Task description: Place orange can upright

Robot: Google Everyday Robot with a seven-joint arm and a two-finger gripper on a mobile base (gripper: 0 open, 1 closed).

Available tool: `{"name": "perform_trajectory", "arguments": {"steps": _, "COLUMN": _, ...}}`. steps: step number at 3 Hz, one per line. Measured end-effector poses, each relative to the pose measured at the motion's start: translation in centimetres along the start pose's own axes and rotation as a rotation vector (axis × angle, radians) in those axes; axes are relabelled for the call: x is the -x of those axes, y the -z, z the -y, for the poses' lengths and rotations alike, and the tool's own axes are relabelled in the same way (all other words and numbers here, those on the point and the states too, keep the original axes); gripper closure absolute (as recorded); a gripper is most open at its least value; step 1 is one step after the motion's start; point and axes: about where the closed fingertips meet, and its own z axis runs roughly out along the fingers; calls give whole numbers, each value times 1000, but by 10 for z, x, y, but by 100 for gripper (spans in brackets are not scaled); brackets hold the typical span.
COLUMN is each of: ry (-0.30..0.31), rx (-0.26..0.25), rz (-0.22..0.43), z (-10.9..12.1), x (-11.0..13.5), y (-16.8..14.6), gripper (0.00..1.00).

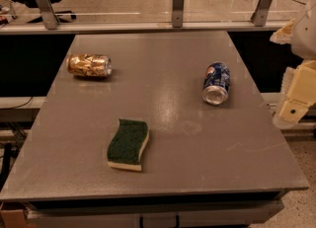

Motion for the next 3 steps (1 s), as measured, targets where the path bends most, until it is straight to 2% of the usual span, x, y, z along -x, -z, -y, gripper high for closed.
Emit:
{"name": "perform_trajectory", "arguments": {"steps": 1, "ry": 0, "rx": 0, "rz": 0, "z": 0, "x": 0, "y": 0, "gripper": 0}}
{"name": "perform_trajectory", "arguments": {"steps": 2, "ry": 25, "rx": -2, "rz": 56, "z": 9, "x": 28, "y": -9, "gripper": 0}}
{"name": "perform_trajectory", "arguments": {"steps": 3, "ry": 42, "rx": 3, "rz": 115, "z": 32, "x": 79, "y": -41, "gripper": 0}}
